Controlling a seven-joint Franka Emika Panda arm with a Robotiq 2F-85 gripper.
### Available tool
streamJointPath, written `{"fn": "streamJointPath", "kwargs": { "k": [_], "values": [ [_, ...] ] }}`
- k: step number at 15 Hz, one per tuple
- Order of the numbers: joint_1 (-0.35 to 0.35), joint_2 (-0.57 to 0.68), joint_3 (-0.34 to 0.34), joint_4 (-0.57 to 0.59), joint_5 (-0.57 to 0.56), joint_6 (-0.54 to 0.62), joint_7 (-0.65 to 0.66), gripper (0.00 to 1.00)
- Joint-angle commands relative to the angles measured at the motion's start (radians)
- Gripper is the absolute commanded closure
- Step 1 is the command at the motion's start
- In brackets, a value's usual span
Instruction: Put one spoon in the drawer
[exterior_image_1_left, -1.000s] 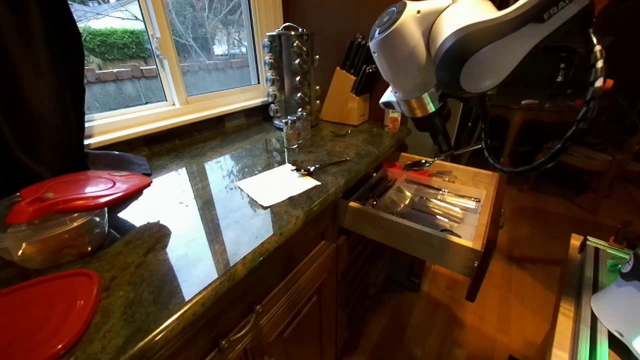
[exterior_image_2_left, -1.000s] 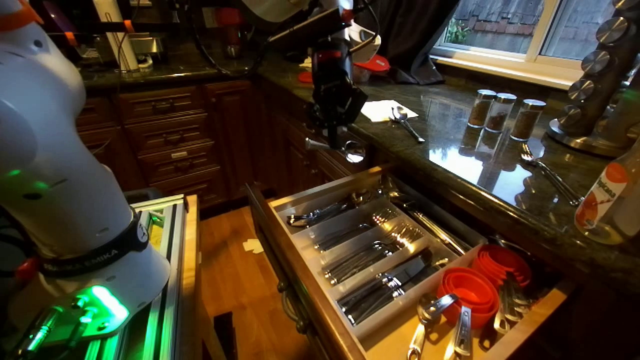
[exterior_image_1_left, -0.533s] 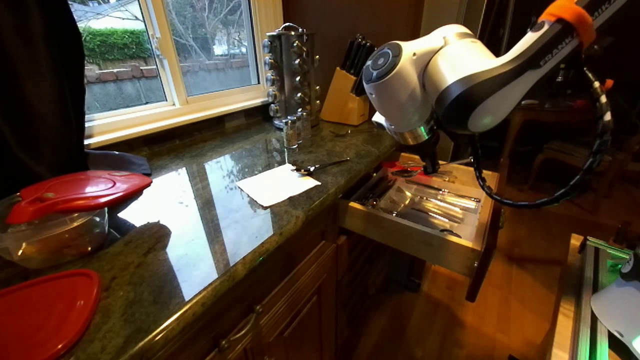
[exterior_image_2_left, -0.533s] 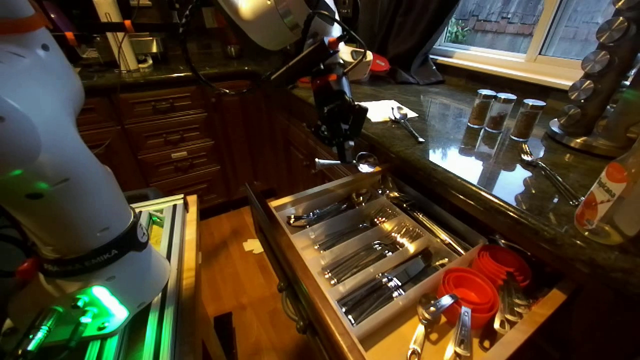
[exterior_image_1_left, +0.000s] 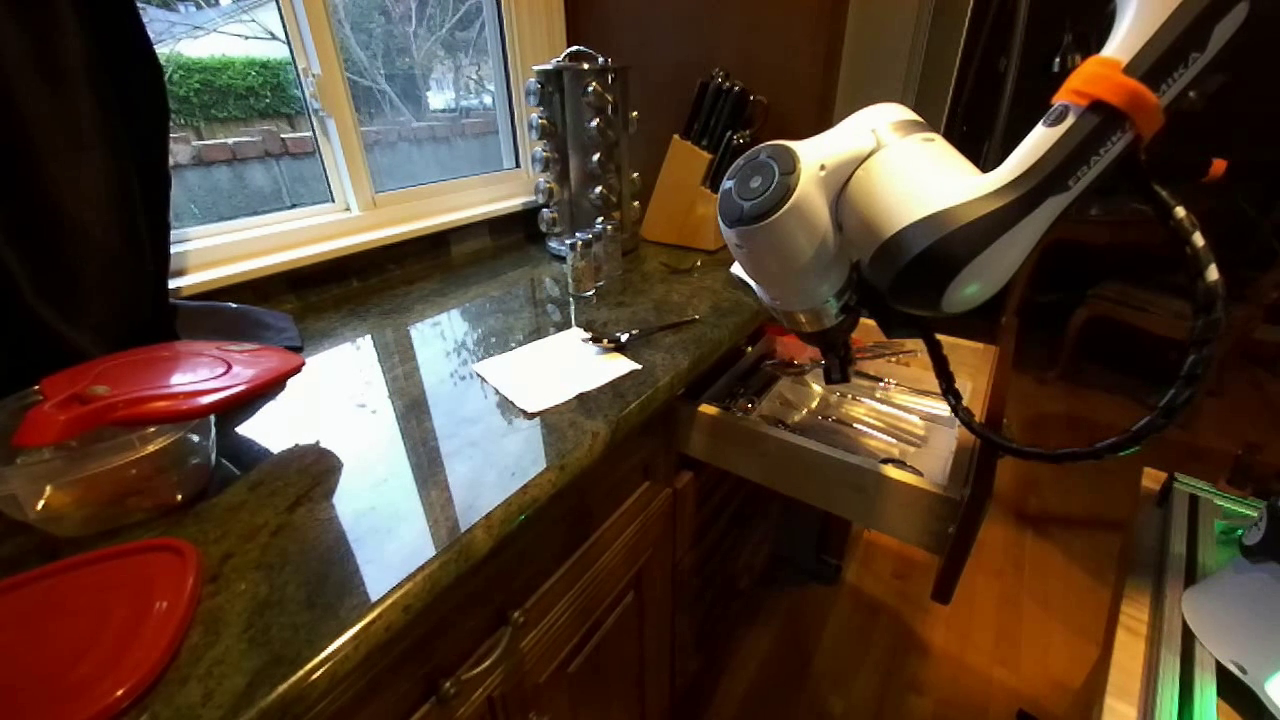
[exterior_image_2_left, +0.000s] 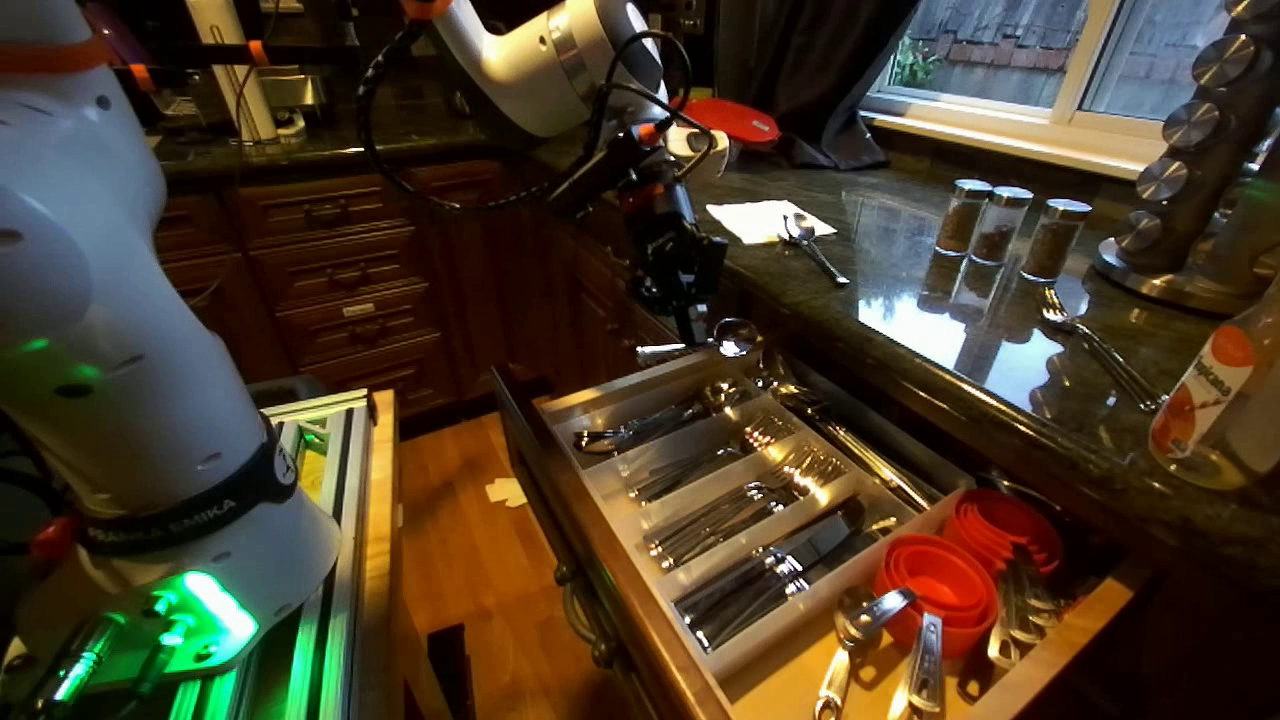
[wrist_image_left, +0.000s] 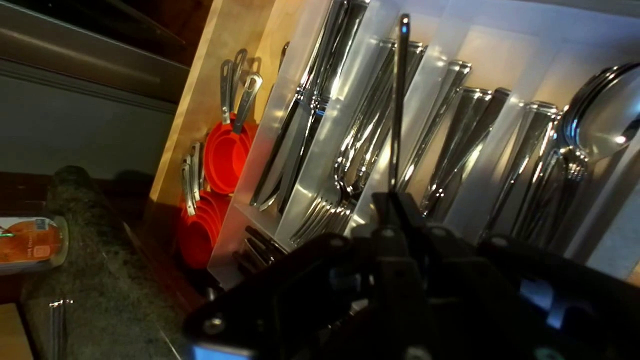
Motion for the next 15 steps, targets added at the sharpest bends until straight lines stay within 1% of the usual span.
{"fn": "streamJointPath", "kwargs": {
  "k": [1,2,3,6,11,15],
  "values": [
    [0.008,0.000,-0.007,0.002,0.001,-0.001,-0.001,0.99],
    [0.008,0.007,-0.006,0.000,0.020,0.019,-0.010,0.99],
    [0.013,0.024,-0.004,0.007,0.012,0.005,0.031,0.99],
    [0.019,0.058,-0.003,0.007,0.036,-0.003,0.080,0.99],
    [0.041,0.132,-0.008,0.012,0.024,-0.021,0.237,0.99],
    [0.056,0.175,-0.014,0.019,0.013,-0.030,0.326,0.99]
  ]
}}
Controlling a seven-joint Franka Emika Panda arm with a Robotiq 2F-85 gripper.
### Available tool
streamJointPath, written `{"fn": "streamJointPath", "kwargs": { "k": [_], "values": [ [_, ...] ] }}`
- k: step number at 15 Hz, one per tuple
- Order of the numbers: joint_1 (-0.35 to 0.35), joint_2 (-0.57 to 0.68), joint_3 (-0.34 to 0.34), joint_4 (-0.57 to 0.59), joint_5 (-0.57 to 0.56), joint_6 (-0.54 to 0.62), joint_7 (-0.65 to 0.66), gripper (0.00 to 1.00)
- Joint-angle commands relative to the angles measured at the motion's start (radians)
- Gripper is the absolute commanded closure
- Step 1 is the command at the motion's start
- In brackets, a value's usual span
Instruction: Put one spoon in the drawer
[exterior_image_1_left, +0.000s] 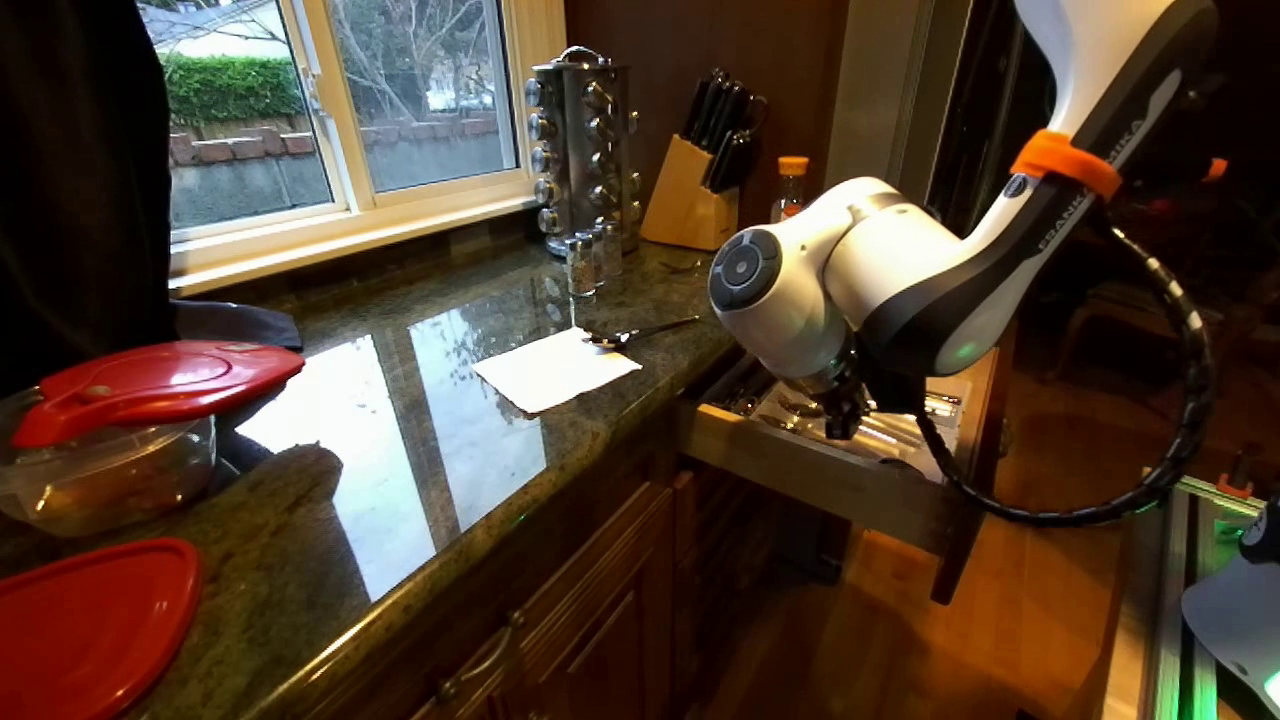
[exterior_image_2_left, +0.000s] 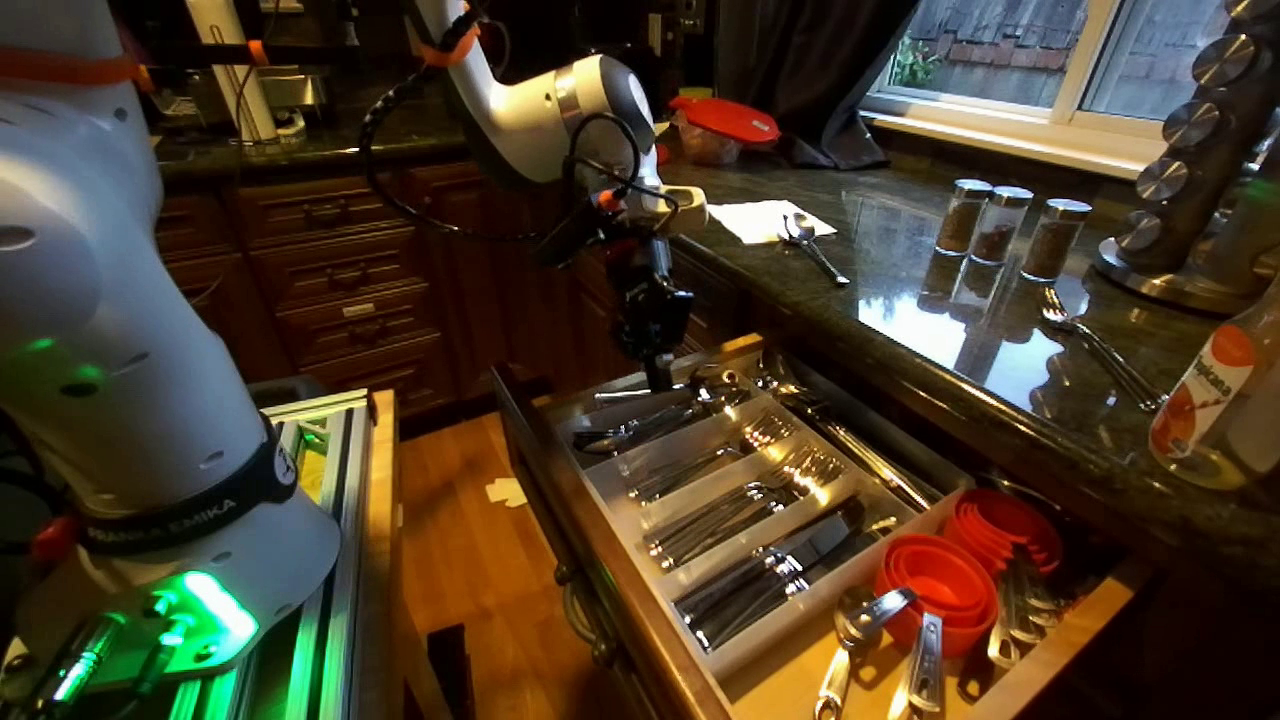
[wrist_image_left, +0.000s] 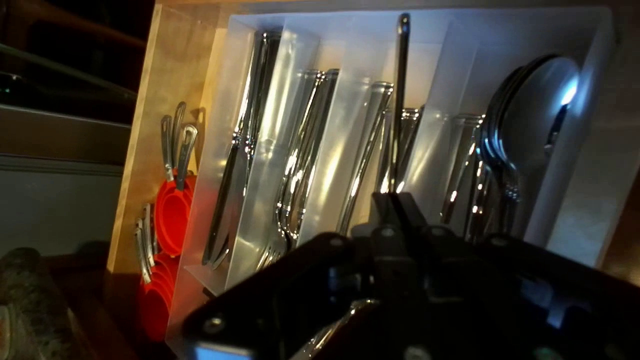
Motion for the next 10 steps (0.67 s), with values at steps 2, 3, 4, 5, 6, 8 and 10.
{"fn": "streamJointPath", "kwargs": {
  "k": [2,3,4,5,6,8,10],
  "values": [
    [0.032,0.051,-0.016,0.022,-0.013,-0.038,0.100,0.99],
    [0.037,0.057,-0.017,0.025,-0.019,-0.044,0.116,0.99],
    [0.039,0.065,-0.018,0.030,-0.024,-0.048,0.124,0.99],
    [0.042,0.072,-0.018,0.033,-0.030,-0.054,0.128,0.99],
    [0.046,0.078,-0.019,0.037,-0.041,-0.062,0.137,0.99],
    [0.051,0.088,-0.019,0.042,-0.061,-0.064,0.145,0.99],
    [0.059,0.106,-0.021,0.054,-0.090,-0.072,0.158,0.99]
  ]
}}
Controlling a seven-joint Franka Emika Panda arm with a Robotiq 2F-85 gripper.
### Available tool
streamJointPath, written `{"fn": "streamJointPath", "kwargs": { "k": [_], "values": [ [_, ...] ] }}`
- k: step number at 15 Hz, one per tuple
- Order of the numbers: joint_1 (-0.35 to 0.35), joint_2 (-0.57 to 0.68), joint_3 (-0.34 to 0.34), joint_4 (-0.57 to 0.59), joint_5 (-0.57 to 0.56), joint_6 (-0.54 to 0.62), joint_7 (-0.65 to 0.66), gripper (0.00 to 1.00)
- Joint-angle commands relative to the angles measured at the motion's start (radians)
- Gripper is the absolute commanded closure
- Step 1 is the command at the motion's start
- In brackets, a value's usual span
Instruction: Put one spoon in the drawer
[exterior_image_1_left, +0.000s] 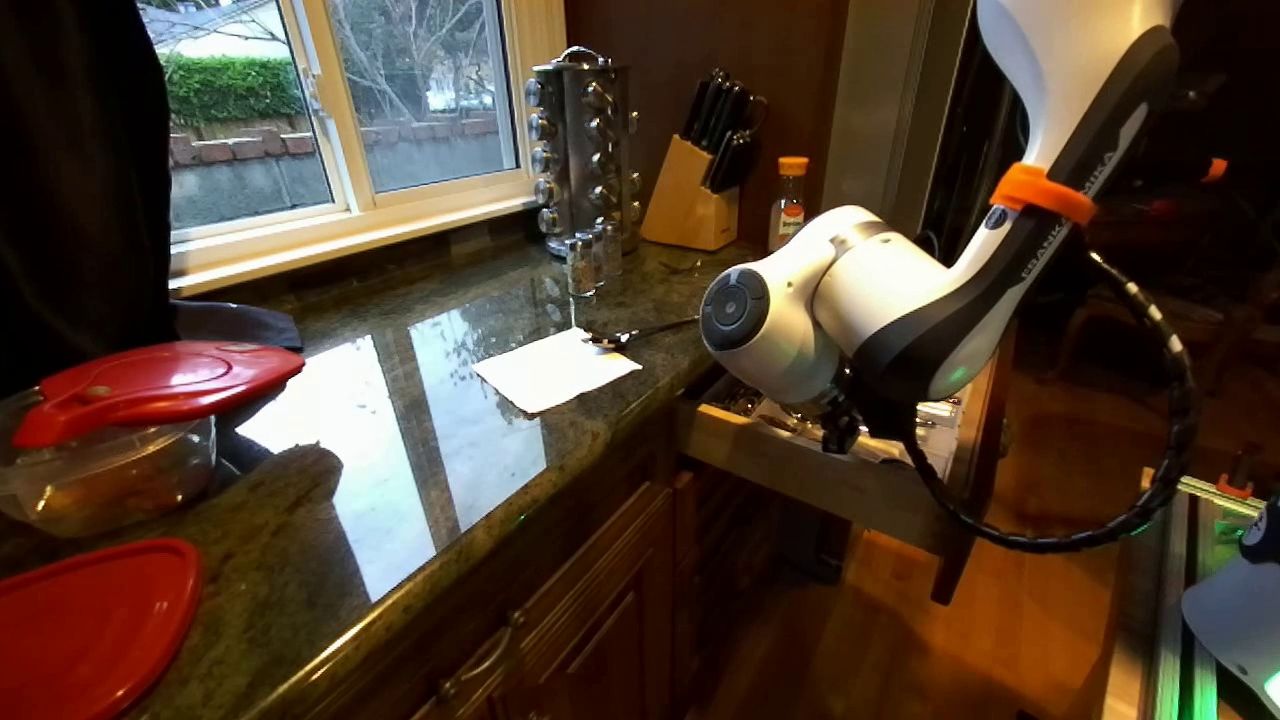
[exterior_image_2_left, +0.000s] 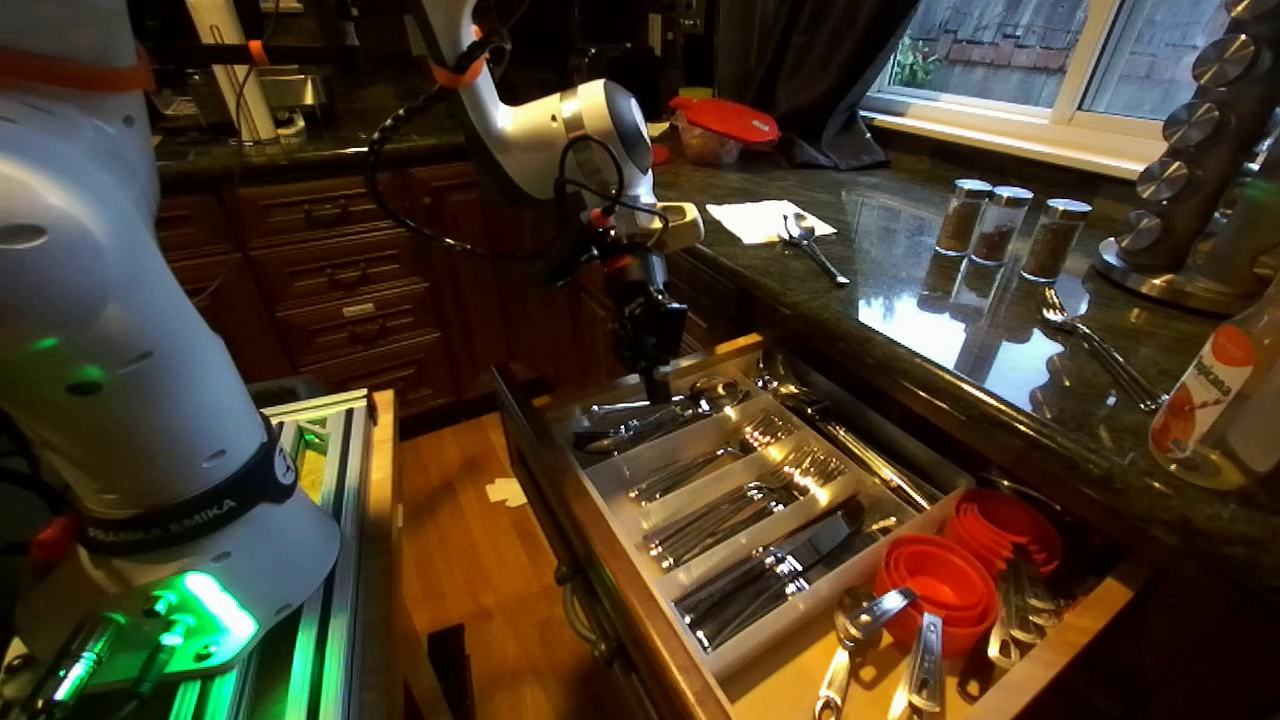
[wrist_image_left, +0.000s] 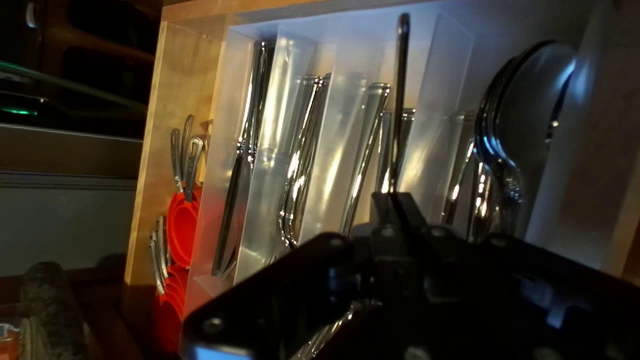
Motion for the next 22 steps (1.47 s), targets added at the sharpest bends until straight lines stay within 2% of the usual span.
{"fn": "streamJointPath", "kwargs": {
  "k": [1,9,10,13,18,20,22],
  "values": [
    [0.033,0.047,-0.013,0.034,-0.066,-0.044,0.048,0.99],
    [0.043,0.125,-0.015,0.087,-0.116,-0.076,0.049,0.99],
    [0.046,0.131,-0.014,0.091,-0.124,-0.078,0.045,0.75],
    [0.056,0.122,-0.005,0.101,-0.134,-0.114,0.027,0.56],
    [0.073,0.058,0.025,0.083,-0.120,-0.142,-0.014,0.19],
    [0.061,0.010,0.040,0.067,-0.080,-0.127,-0.076,0.03],
    [0.042,-0.064,0.048,0.040,-0.047,-0.110,-0.165,0.00]
  ]
}}
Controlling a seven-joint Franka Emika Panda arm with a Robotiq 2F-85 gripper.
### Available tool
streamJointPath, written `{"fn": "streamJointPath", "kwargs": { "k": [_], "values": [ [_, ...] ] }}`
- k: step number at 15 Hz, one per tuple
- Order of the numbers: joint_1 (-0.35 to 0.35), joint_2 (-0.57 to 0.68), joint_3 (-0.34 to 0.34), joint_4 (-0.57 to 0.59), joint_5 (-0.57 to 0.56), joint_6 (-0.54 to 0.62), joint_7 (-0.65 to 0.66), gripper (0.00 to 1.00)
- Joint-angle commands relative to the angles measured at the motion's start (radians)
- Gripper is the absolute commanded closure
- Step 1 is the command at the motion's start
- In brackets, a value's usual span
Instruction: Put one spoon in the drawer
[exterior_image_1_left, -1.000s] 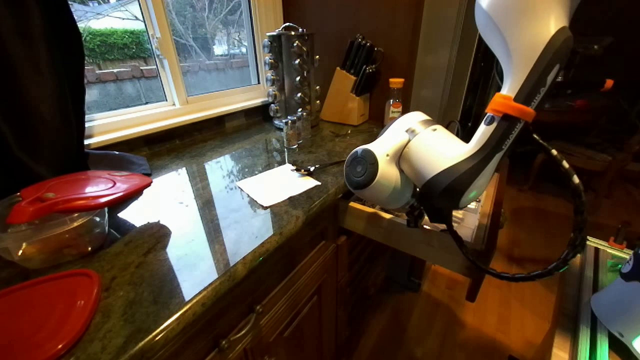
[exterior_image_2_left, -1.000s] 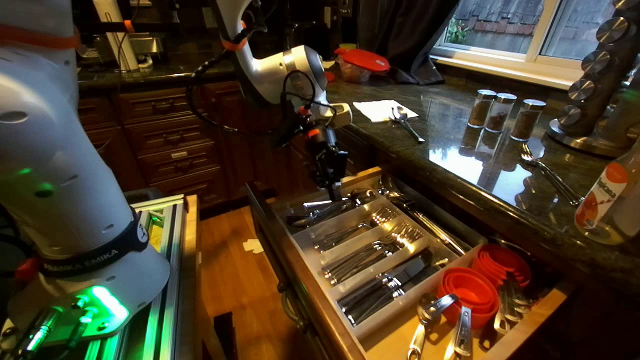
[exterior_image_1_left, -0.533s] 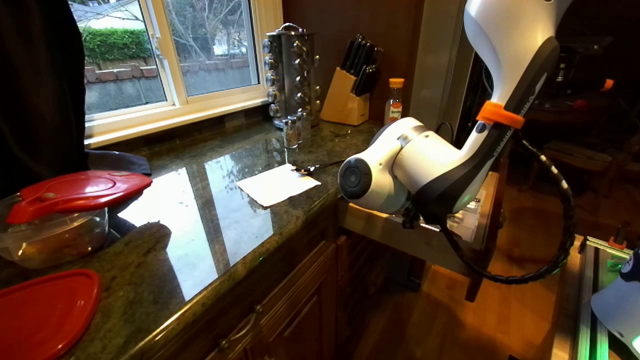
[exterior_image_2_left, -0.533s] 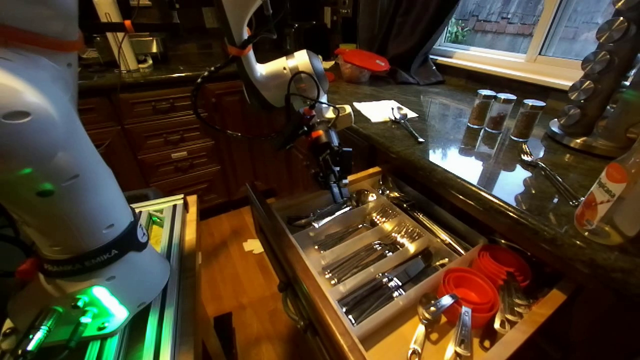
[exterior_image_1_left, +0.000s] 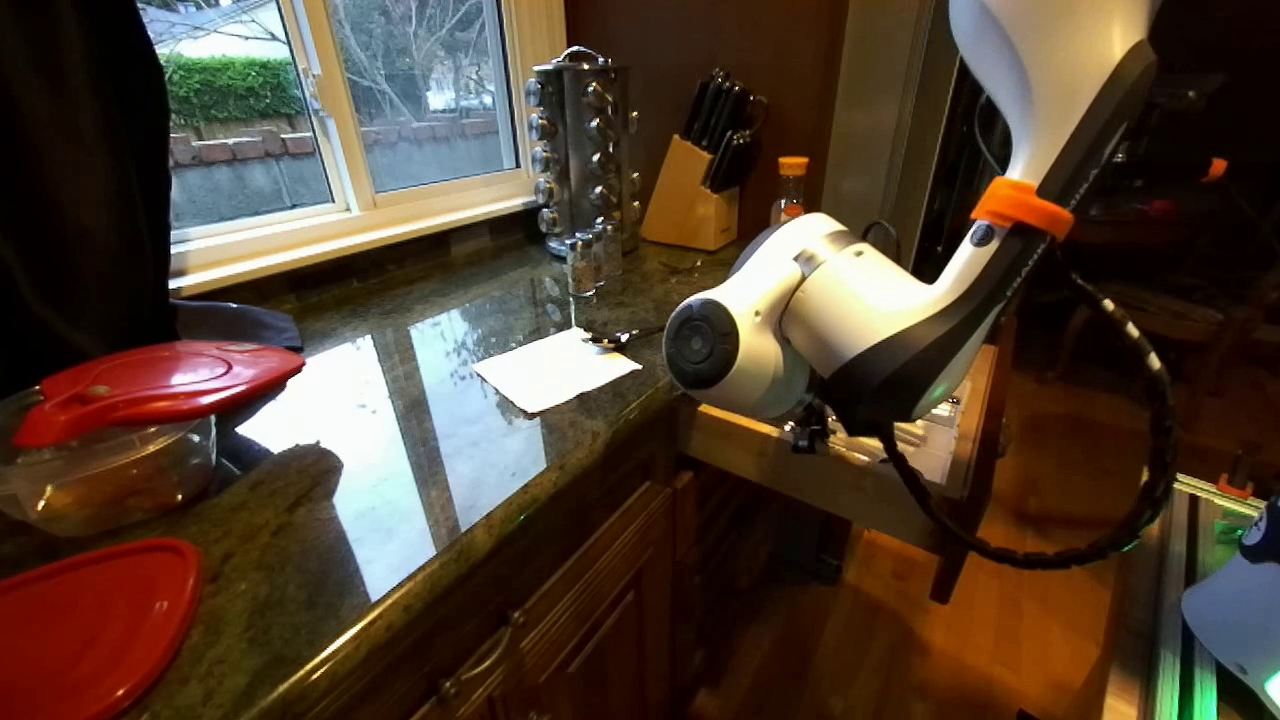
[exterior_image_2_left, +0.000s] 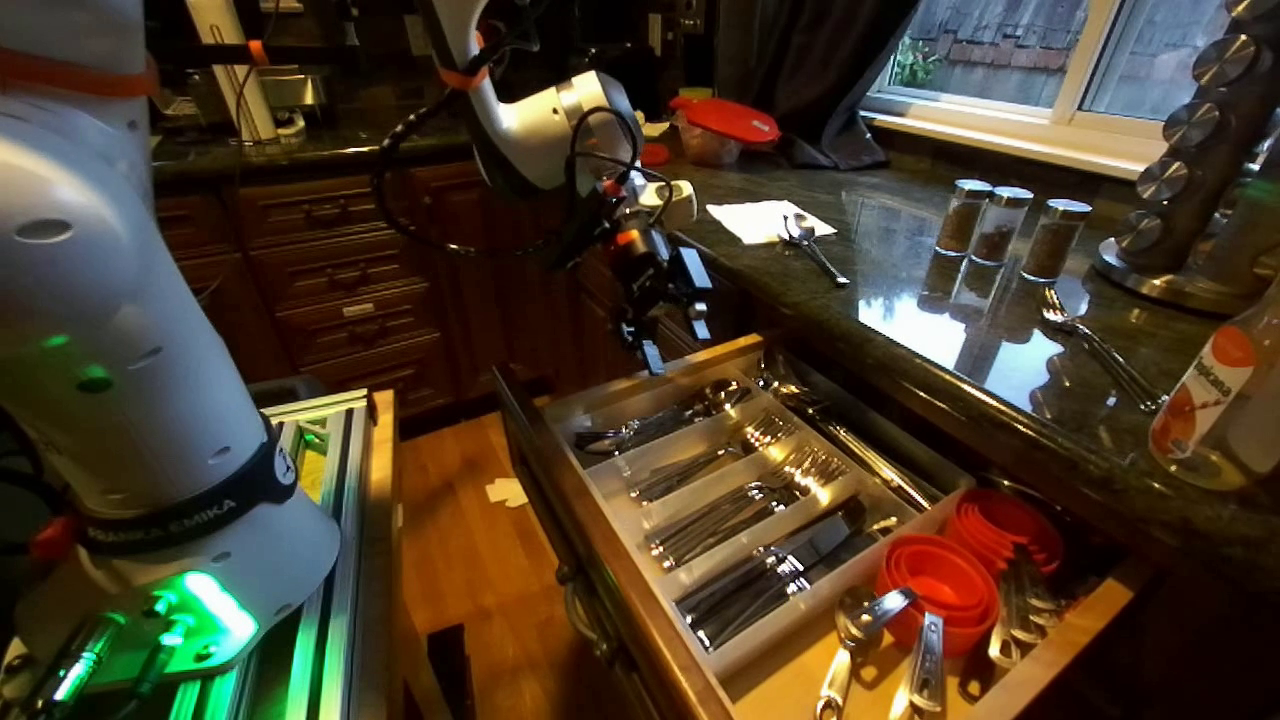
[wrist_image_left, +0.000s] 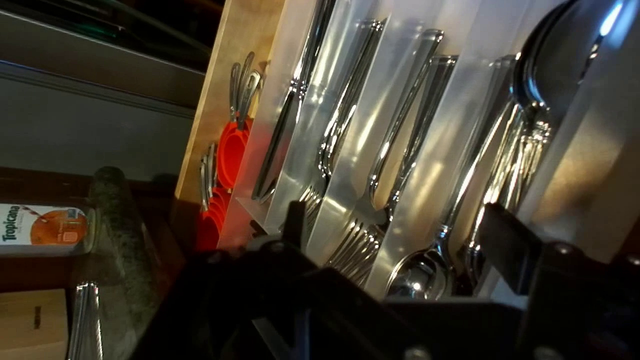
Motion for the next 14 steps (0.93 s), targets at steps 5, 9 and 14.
{"fn": "streamJointPath", "kwargs": {
  "k": [5,9,14],
  "values": [
    [-0.087,-0.323,-0.011,-0.075,0.243,0.050,-0.427,0.00],
    [-0.126,-0.419,-0.060,-0.012,0.432,0.017,-0.726,0.00],
    [-0.157,-0.502,-0.123,0.047,0.652,0.059,-0.935,0.00]
  ]
}}
